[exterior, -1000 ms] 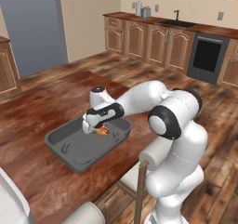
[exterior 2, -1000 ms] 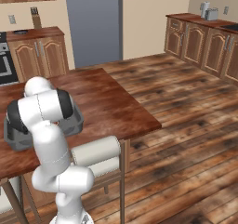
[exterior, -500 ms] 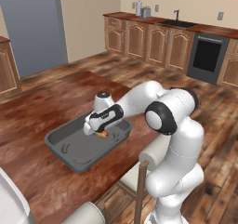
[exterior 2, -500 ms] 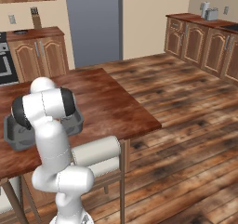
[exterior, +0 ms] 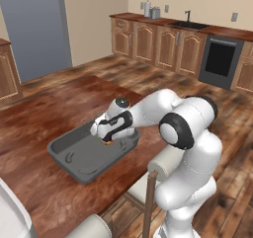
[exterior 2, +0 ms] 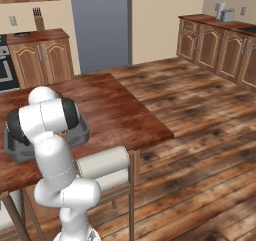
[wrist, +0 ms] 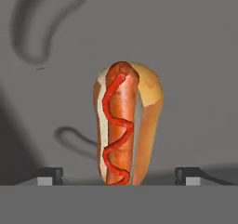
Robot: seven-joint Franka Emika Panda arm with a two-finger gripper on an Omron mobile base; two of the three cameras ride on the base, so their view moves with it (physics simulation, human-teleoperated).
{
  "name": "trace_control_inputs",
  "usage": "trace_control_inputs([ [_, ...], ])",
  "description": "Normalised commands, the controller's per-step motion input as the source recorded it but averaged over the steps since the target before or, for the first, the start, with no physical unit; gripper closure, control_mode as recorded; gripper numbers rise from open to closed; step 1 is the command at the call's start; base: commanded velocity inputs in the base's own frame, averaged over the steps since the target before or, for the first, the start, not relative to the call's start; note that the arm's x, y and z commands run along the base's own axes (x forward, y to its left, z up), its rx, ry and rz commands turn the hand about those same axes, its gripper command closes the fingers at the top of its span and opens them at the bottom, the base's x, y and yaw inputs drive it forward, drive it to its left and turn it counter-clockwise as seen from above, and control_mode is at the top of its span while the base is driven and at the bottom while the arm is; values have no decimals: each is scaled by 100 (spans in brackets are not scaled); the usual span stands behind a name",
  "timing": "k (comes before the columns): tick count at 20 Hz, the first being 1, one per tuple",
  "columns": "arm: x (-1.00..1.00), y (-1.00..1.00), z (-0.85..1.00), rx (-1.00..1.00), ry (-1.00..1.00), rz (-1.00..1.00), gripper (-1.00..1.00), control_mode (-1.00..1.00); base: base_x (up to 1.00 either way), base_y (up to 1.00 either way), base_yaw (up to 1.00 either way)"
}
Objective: Place the cold items (bell pepper and lemon) from the fridge in one tupperware on the dining counter. Place the warm items (kebab skewer and hot dog) in the stove area in another tupperware.
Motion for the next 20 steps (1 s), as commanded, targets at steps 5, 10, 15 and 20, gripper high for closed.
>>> trace_control_inputs([
  [5,-58,-96,100,5,-14,-10,-100,-100,0,0,0],
  [10,-83,-100,100,-6,-5,-27,-100,-100,0,0,0],
  [15,-58,-95,100,-20,8,-36,-100,-100,0,0,0],
  [20,-88,-63,100,-13,17,-22,-100,-100,0,0,0],
])
